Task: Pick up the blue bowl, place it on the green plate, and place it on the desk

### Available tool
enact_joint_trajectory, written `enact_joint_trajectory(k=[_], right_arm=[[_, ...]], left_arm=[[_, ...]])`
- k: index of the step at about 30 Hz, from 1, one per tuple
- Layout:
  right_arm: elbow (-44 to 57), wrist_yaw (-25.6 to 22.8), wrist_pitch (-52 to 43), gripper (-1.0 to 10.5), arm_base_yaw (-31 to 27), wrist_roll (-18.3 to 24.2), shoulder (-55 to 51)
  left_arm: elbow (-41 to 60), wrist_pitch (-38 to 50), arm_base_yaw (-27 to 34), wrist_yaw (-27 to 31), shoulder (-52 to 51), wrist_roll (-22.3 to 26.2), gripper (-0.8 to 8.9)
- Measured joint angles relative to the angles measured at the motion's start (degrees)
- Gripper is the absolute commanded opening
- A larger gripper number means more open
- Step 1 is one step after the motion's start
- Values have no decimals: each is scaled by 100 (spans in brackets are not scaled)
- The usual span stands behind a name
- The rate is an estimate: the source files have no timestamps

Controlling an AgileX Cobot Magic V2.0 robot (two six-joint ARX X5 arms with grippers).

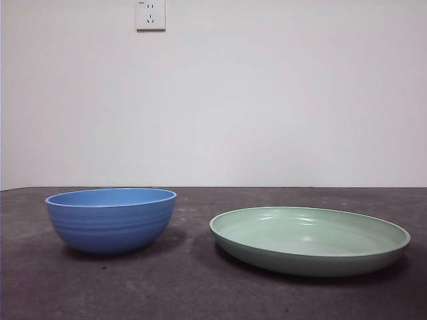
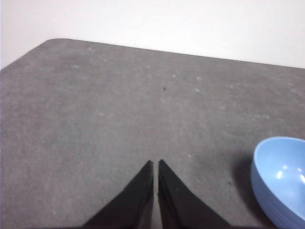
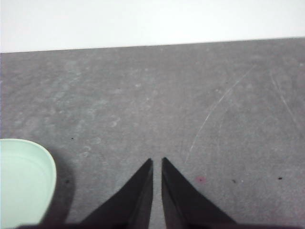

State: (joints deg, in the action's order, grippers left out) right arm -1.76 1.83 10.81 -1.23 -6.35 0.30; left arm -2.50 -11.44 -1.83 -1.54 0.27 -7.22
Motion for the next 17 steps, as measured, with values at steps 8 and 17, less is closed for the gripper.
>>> enact_joint_trajectory(k=[8,17], right_arm=[[-925,122,138,25,0,-789,240],[-2500,979,931,25,0,-1172,1582]], left_arm=[[-802,15,-168,-13,181,-439,18],[-2358,-146,-186,-407,1362,-588,18]])
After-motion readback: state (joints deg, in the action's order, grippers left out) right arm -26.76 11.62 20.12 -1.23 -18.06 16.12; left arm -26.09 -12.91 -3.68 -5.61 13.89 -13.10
